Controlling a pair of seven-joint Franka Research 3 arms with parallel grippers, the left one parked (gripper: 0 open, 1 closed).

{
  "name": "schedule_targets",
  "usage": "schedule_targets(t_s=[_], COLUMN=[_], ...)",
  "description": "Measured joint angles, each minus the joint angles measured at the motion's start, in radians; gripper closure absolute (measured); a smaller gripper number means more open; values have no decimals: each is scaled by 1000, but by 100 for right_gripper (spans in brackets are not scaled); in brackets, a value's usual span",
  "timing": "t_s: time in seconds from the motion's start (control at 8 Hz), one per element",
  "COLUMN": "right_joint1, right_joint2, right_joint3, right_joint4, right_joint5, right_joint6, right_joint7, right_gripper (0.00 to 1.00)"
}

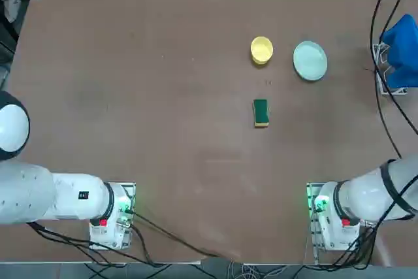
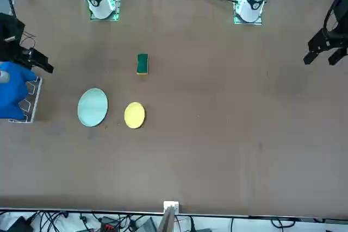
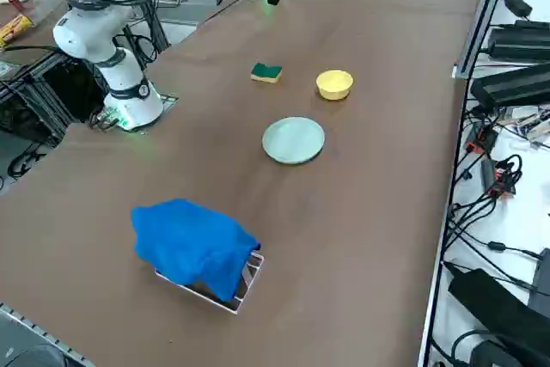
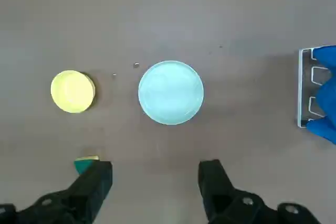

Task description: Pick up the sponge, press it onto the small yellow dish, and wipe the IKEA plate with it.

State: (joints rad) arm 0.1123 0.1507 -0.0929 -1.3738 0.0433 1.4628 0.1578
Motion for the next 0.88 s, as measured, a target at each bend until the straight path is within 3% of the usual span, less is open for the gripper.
schedule_targets(t_s=[0.88], right_joint1=[0], right_joint2=[1], right_joint3=[0], right_joint4=[-1], right_joint5=[0], right_joint6=[-25], right_joint7=[-47], right_gripper=[0])
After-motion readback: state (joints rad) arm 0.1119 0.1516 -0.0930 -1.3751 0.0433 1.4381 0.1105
